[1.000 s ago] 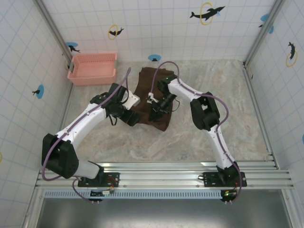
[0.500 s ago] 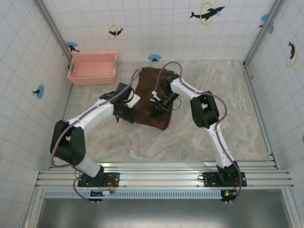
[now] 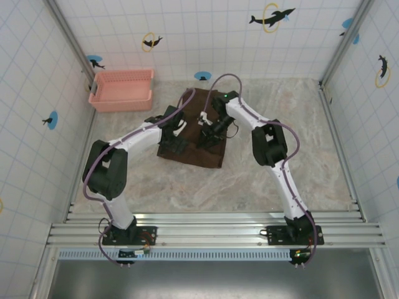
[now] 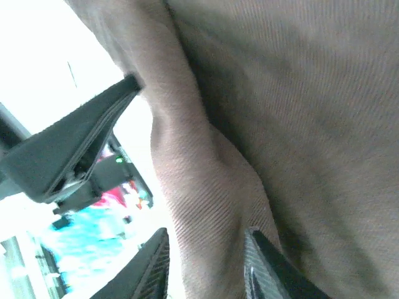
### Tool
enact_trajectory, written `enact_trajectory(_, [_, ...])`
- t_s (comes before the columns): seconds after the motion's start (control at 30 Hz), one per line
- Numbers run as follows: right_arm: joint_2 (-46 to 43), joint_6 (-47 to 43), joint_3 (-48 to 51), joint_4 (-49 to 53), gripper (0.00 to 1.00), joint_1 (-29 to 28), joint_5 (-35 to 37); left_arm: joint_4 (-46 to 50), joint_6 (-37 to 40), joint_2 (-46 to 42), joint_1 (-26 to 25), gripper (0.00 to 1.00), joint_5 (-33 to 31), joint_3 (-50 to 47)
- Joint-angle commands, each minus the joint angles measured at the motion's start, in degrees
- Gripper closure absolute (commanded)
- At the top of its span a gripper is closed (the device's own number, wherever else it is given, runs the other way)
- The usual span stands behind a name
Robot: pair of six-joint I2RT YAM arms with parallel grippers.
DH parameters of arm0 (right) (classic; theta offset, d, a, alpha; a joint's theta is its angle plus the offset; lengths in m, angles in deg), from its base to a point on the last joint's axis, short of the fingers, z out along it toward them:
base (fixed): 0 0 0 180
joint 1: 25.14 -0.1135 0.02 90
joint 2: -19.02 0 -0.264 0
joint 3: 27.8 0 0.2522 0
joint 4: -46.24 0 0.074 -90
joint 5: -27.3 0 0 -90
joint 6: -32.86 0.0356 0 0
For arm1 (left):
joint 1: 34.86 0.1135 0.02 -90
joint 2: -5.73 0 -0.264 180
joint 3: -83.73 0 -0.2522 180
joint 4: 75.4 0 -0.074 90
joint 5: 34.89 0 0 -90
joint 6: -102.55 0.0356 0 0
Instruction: Roll up the long pants
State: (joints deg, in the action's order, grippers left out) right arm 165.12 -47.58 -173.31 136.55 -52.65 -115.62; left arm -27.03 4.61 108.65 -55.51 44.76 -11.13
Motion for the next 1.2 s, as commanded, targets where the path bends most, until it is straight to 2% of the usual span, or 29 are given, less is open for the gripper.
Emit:
enact_trajectory(0.0, [-1.1,0.9,-6.6,-0.4,0.54,2.7,7.3,1.4,-3.4,2.0,-0.3,0.03,-2.9,1.4])
enact_trajectory(0.13, [-4.2,-0.2,-8.7,-0.4,0.54,3.8,11.1,1.5,-4.7,3.4,-0.2,0.03,-2.6,2.1])
enact_trajectory(0.23, [-7.6,-2.2,-6.5,1.4,0.55,3.5,13.4,1.6,-5.3,3.9,-0.1,0.03,-2.5,2.7])
enact_trajectory(0.47, [-14.2,-2.1,5.0,0.5,0.58,-0.6,5.6,2.9,-4.9,4.8,-0.2,0.03,-3.2,4.5])
enact_trajectory(0.67, [-14.1,-1.6,12.3,-1.9,0.59,-4.8,-0.5,3.9,-4.2,5.3,-0.2,0.03,-3.2,5.5])
enact_trajectory(0.83, [-10.9,-2.2,13.3,-3.0,0.59,-6.7,-1.8,4.3,-3.9,5.3,-0.2,0.03,-3.2,5.7])
enact_trajectory(1.17, [-2.2,-4.0,12.9,-6.0,0.59,-3.3,0.3,3.9,-6.6,4.6,1.4,0.03,-0.6,3.3])
